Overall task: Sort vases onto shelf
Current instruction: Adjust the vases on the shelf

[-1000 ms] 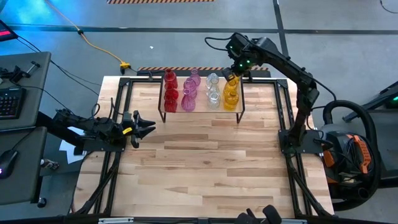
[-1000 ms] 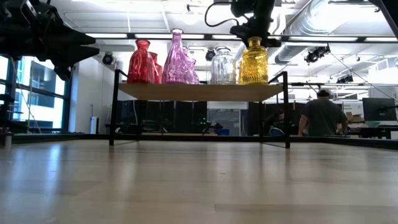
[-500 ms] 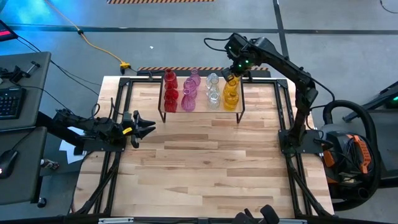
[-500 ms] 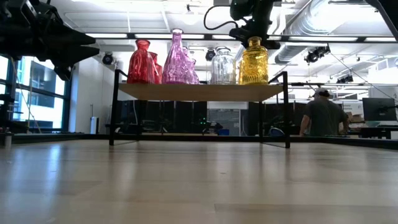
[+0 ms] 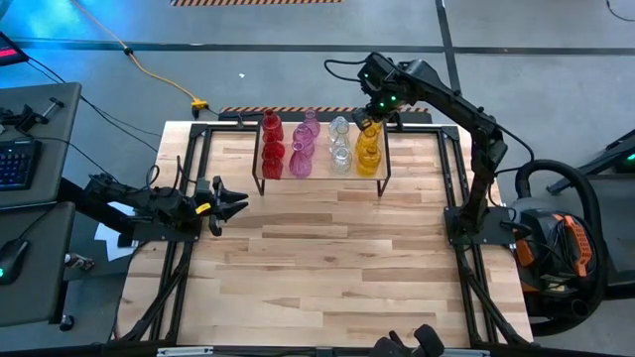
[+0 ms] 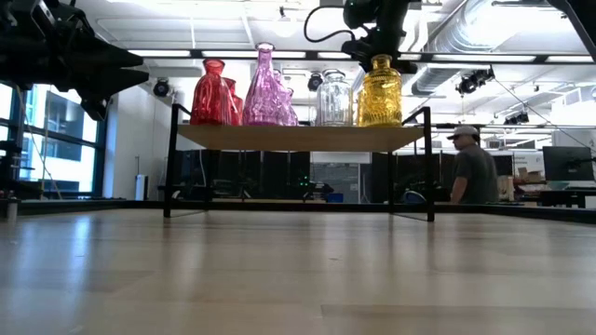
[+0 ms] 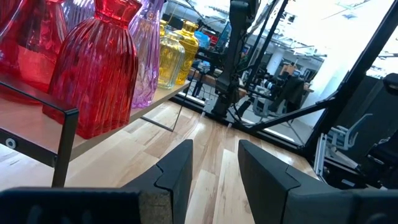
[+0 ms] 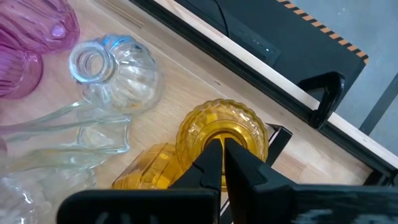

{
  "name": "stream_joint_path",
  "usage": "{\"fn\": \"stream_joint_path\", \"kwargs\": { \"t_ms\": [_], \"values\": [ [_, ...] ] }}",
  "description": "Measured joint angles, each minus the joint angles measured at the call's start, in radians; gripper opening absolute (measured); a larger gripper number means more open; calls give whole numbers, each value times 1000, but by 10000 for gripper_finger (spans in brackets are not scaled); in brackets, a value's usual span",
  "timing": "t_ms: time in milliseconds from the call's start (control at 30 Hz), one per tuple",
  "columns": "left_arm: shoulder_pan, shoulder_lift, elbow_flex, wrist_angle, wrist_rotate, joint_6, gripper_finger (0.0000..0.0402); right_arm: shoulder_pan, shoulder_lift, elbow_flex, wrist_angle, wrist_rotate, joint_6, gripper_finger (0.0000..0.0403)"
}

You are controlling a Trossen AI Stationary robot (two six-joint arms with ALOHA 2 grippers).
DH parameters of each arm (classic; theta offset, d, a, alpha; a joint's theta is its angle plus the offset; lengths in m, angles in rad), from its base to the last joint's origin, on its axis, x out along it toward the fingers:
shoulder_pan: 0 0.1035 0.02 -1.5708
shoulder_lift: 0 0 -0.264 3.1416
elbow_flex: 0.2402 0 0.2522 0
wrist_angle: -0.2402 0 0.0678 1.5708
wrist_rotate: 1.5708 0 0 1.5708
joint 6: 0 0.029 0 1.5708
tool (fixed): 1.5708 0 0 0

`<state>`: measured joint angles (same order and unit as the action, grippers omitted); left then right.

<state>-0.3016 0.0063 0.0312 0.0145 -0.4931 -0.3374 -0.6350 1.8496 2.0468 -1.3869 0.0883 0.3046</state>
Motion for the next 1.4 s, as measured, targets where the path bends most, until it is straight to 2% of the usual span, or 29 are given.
{"fn": "stream_joint_path", "kwargs": {
  "t_ms": [1400],
  "values": [
    [0,0,0,0,0,0,120,0,0,0,46,-71,-15,0]
  ]
}}
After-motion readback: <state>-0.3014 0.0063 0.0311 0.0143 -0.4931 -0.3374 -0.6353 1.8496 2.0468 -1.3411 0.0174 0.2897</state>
